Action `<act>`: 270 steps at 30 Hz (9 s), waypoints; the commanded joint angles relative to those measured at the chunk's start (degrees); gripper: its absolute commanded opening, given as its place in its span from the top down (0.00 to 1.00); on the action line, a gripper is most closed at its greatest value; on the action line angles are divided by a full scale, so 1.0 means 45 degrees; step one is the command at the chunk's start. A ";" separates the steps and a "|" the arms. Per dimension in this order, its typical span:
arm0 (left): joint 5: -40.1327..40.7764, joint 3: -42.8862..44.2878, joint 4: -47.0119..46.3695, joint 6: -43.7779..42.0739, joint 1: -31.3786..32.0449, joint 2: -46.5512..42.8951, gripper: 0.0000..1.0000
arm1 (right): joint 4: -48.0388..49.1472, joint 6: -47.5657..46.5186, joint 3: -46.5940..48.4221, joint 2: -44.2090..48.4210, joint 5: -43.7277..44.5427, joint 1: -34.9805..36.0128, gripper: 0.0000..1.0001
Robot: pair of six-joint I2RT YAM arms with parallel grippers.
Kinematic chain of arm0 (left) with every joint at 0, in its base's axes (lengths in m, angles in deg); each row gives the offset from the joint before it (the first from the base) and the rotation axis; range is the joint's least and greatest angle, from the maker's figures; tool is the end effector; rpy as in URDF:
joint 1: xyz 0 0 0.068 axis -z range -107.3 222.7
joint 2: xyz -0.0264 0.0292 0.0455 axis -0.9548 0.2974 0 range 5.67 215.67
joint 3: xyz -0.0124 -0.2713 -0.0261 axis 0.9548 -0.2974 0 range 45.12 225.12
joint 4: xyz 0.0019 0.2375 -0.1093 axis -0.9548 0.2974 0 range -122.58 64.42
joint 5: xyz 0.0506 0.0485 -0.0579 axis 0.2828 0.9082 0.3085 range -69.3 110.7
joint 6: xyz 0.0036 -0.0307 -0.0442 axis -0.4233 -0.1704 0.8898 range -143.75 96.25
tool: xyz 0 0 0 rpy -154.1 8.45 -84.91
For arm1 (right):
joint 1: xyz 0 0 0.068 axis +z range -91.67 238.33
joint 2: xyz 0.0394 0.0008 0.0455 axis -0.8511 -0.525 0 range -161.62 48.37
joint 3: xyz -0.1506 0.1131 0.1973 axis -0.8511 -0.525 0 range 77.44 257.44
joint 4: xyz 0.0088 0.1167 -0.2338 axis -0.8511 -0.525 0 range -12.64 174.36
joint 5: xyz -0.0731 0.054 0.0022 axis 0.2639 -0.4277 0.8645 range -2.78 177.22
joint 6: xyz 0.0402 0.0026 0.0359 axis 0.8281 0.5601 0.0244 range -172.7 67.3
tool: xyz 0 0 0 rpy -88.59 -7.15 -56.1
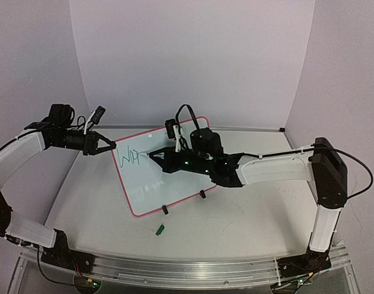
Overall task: Write a sentence on the whiteboard
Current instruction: Write on the whiteboard with the whiteboard marker without the cap.
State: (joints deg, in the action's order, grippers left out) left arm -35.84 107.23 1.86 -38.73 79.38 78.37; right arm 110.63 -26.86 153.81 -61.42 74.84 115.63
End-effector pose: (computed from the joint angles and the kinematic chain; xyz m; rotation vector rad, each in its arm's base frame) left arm 0.2543 -0.0597 0.3133 0.8497 1.9655 -1.0586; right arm 0.2393 0.3869 0.2634 -0.6728 1.7355 1.2352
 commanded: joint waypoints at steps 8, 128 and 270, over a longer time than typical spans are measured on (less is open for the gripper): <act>-0.0349 0.0045 0.0003 0.0031 -0.0020 -0.0141 1.00 | 0.0333 0.0174 -0.0261 0.0458 0.1416 -0.0162 1.00; -0.0257 0.0054 0.0020 0.0037 -0.0008 -0.0179 1.00 | 0.1341 0.0619 -0.2044 0.1173 0.1794 -0.0186 1.00; 0.0079 0.0034 0.0102 -0.0032 0.0263 -0.0238 1.00 | -0.0683 -0.0002 -0.1488 0.1987 0.0080 -0.1542 1.00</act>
State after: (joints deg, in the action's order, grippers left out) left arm -35.60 107.23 1.88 -38.73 79.88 78.37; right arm 106.57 -27.29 148.03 -54.60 70.80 109.22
